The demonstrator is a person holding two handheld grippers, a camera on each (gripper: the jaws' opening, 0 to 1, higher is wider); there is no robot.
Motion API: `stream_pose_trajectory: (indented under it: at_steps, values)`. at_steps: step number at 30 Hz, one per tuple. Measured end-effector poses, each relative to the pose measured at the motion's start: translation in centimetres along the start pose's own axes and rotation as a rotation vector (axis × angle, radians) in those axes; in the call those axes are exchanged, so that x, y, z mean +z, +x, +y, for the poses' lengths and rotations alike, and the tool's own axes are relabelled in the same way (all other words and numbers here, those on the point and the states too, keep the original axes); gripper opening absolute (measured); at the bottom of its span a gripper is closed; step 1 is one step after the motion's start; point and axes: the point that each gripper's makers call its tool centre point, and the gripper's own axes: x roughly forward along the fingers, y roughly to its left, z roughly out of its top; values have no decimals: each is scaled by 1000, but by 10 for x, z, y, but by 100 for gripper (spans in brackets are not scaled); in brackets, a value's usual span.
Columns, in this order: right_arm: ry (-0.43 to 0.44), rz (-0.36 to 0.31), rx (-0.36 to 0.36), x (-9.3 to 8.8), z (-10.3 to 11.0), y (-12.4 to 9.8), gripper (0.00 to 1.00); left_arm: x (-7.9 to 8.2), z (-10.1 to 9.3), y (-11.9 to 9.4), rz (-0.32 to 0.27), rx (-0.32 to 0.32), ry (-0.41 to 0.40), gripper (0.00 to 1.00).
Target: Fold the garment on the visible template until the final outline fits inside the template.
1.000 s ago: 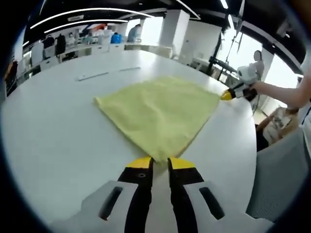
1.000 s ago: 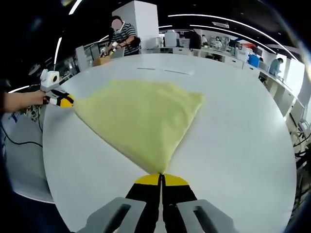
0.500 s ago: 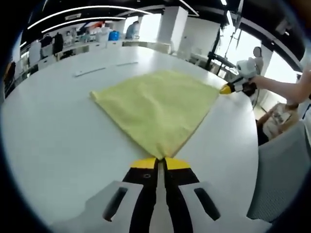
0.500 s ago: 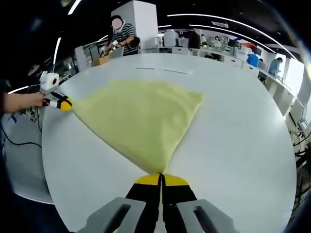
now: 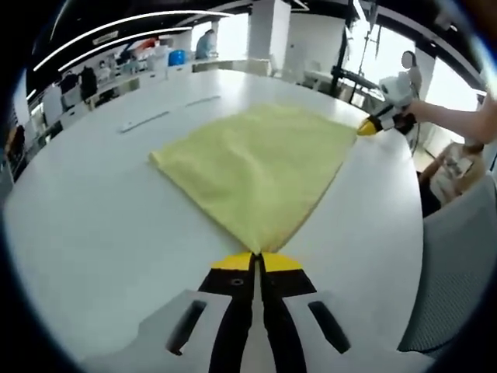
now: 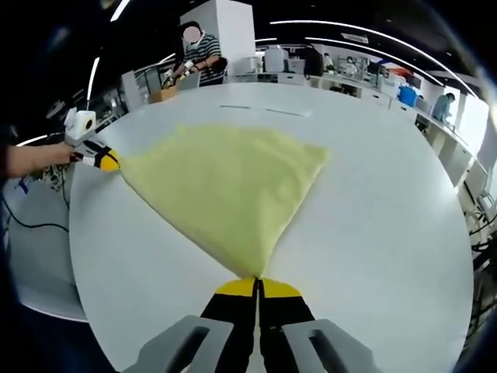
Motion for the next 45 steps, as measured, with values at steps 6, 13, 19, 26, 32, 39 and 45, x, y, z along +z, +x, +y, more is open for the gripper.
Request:
stream_pose_trajectory:
  at_steps: [6, 13, 19, 26, 32, 39, 45]
  values:
    - [-11, 11, 2, -3, 3, -1, 0, -3, -2, 0, 14, 5, -9, 0]
    - [-25, 23, 8, -7, 7, -2, 0, -4, -2, 0, 12, 18, -22, 0]
    - [4, 4, -11, -7, 3, -2, 0, -4, -4, -2, 6, 31, -42, 1]
    - [60, -32, -17, -2, 0, -7, 0, -3, -4, -7, -22, 50, -54, 14]
    - [89, -74, -12, 7, 3, -11, 11, 6, 0, -10, -75, 90, -44, 40]
    - [93, -105, 14, 15, 12, -11, 34, 16, -1, -14, -111, 107, -39, 57]
    - [97, -168, 56, 32, 25, -21, 51, 28, -3, -25, -167, 118, -48, 71]
